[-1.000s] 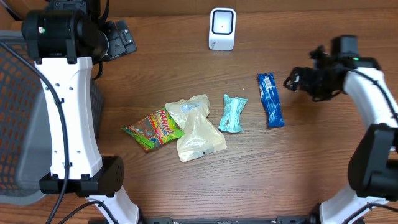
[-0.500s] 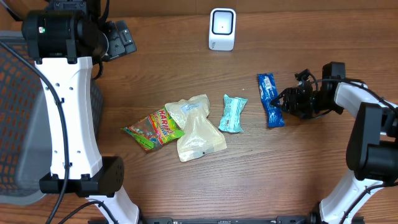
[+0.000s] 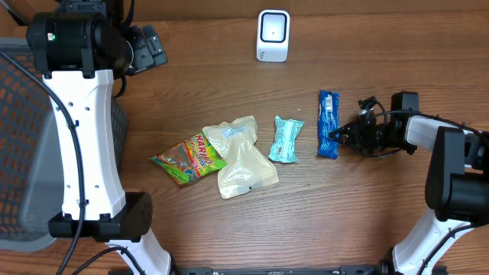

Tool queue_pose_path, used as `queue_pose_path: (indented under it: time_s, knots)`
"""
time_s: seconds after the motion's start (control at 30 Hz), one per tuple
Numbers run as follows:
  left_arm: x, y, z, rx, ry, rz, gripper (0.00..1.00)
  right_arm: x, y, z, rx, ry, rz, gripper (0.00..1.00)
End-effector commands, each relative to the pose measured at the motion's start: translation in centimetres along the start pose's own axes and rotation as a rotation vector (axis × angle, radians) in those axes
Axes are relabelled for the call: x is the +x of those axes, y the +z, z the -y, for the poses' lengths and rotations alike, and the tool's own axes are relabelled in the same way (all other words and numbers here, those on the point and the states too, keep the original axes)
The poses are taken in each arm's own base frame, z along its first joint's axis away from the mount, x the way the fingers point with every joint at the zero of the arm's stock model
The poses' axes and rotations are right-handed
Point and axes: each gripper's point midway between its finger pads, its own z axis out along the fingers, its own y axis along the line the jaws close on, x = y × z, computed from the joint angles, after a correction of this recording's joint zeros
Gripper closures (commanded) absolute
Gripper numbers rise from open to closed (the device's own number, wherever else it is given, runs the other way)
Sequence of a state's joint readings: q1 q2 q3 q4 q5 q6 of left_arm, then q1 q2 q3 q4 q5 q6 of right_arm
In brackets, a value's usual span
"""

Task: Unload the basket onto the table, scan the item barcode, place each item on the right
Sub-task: 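Carry the blue bar up toward the white scanner with the right gripper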

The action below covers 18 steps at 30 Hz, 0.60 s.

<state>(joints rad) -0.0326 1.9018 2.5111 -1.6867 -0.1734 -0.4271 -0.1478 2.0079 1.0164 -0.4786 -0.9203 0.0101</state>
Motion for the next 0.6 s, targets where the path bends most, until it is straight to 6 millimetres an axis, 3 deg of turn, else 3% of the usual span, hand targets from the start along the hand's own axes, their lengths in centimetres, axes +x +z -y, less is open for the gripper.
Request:
queue_pose_path:
  time_s: [0.0,0.27,0.4,0.47,0.57]
  knots:
    - [-0.3,-0.8,-0.3,-0.006,-0.019,0.027,0.0,-0.6,-0.2,0.0,0.04,0.027,-0.005,0.96]
    - [-0.3,-0.8,-0.3,-0.006,-0.019,0.027,0.0,-3.3,-6.3,-2.7,0.708,-0.041,0.18,0.96]
    - [-0.3,-0.8,-0.3,-0.006,-0.019,0.027,0.0,-2.7,-10.0,-4.4,1.275,-0.162,0.356,0.96]
    - [-0.3,-0.8,-0.3,-0.006,-0.019,0.027,0.0,-1.8,-10.1,-5.7,1.452,-0.29,0.374,0.96]
    - [-0.3,-0.8,-0.3,-0.006,-0.019,0.027,0.0,-1.0,-9.4,-6.1,1.573,-0.415,0.324,0.96]
